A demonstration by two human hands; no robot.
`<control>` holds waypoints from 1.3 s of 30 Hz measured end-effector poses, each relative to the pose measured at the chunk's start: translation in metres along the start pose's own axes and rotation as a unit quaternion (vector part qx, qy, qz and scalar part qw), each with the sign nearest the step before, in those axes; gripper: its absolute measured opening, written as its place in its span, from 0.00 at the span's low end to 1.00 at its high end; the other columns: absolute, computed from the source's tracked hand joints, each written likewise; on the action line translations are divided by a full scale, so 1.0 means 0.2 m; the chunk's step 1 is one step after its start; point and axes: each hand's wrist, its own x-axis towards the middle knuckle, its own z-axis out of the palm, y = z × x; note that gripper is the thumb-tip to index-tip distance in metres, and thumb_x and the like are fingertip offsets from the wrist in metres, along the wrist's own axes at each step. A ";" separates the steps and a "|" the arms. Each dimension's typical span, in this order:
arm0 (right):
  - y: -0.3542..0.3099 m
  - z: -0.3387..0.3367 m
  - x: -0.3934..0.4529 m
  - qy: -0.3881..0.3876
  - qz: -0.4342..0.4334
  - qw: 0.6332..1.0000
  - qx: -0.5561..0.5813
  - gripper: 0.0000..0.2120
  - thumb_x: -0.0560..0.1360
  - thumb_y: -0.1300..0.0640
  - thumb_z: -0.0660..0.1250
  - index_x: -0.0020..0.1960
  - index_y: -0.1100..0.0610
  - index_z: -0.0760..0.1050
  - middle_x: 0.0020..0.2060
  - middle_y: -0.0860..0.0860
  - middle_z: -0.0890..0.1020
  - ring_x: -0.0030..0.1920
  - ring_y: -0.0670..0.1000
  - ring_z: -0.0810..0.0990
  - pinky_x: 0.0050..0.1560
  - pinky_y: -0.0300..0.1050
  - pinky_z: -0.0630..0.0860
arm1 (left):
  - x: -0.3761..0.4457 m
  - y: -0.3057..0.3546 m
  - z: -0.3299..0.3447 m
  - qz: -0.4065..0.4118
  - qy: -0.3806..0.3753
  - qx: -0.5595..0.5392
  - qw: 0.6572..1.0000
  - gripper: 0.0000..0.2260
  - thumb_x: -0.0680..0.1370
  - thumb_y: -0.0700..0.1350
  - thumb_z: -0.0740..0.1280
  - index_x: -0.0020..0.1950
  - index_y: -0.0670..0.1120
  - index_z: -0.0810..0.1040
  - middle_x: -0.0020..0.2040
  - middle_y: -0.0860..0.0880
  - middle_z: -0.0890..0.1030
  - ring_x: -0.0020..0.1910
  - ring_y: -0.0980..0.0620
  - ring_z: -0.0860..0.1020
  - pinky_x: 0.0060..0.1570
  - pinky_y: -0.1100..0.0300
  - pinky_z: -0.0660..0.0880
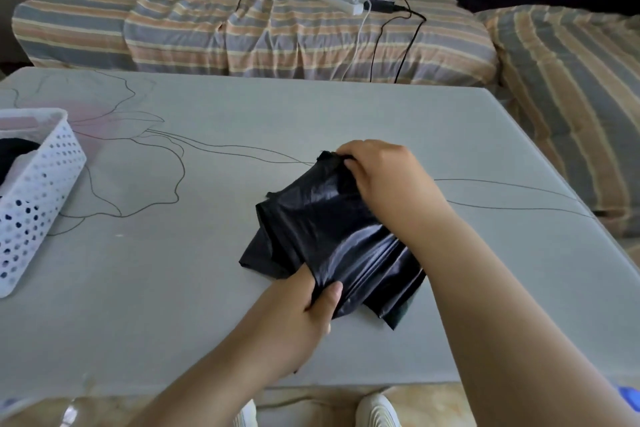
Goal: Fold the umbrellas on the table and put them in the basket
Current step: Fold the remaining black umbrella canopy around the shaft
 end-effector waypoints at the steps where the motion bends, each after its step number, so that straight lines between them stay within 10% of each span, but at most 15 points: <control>1: 0.01 0.00 0.00 -0.013 0.023 1.000 -0.014 0.11 0.80 0.61 0.58 0.58 0.59 0.77 0.50 0.56 0.81 0.50 0.59 0.78 0.52 0.54 0.75 | 0.00 -0.01 -0.01 0.000 0.000 0.001 1.000 0.08 0.80 0.55 0.57 0.46 0.53 0.70 0.36 0.50 0.80 0.28 0.63 0.75 0.35 0.65 0.73; 10: 0.01 -0.08 -0.03 0.023 0.169 0.973 0.155 0.10 0.78 0.57 0.60 0.40 0.59 0.74 0.33 0.49 0.74 0.34 0.49 0.71 0.35 0.41 0.65 | 0.01 -0.01 -0.03 0.040 -0.013 0.079 0.996 0.08 0.81 0.54 0.56 0.43 0.54 0.67 0.37 0.50 0.80 0.28 0.62 0.74 0.34 0.65 0.71; 15: 0.01 -0.15 -0.02 0.046 0.350 0.786 0.507 0.13 0.76 0.58 0.66 0.35 0.60 0.73 0.26 0.52 0.75 0.29 0.51 0.74 0.34 0.43 0.72 | 0.01 -0.01 -0.04 0.052 -0.018 0.096 0.994 0.06 0.81 0.53 0.55 0.44 0.59 0.65 0.36 0.52 0.78 0.29 0.64 0.74 0.32 0.69 0.67; 19: 0.02 -0.20 -0.04 0.051 0.306 0.687 0.657 0.10 0.80 0.58 0.62 0.40 0.56 0.74 0.29 0.49 0.79 0.31 0.48 0.78 0.36 0.42 0.76 | 0.02 0.00 -0.03 0.052 -0.022 0.104 0.993 0.08 0.81 0.52 0.55 0.43 0.59 0.65 0.36 0.51 0.79 0.29 0.63 0.74 0.32 0.70 0.69; 25: 0.03 -0.28 -0.07 -0.009 0.196 0.767 0.611 0.15 0.69 0.57 0.74 0.54 0.52 0.76 0.30 0.48 0.82 0.33 0.47 0.82 0.39 0.41 0.78 | 0.02 0.00 -0.02 0.045 -0.024 0.154 0.987 0.11 0.82 0.54 0.54 0.39 0.57 0.63 0.40 0.48 0.81 0.36 0.51 0.78 0.37 0.61 0.73; 29: 0.03 -0.27 -0.06 0.081 0.164 0.781 0.597 0.08 0.74 0.61 0.69 0.51 0.51 0.79 0.30 0.50 0.81 0.33 0.47 0.79 0.43 0.42 0.77 | 0.02 -0.01 -0.02 0.049 -0.037 0.170 0.984 0.10 0.81 0.54 0.54 0.40 0.58 0.63 0.39 0.49 0.81 0.36 0.55 0.78 0.37 0.61 0.74; 34: 0.00 -0.27 -0.08 0.075 0.190 0.939 0.277 0.26 0.78 0.49 0.65 0.74 0.43 0.60 0.68 0.43 0.72 0.67 0.43 0.70 0.62 0.40 0.68 | 0.00 0.02 -0.03 -0.008 -0.041 -0.019 0.999 0.09 0.81 0.53 0.57 0.43 0.51 0.69 0.33 0.51 0.80 0.26 0.59 0.74 0.31 0.66 0.73; 39: -0.15 -0.20 -0.21 0.089 0.239 0.955 0.152 0.09 0.77 0.47 0.64 0.52 0.50 0.70 0.41 0.45 0.76 0.40 0.44 0.75 0.39 0.40 0.69 | 0.02 0.06 -0.06 -0.043 0.003 -0.189 0.981 0.10 0.81 0.52 0.57 0.49 0.46 0.69 0.31 0.48 0.79 0.28 0.53 0.75 0.35 0.60 0.73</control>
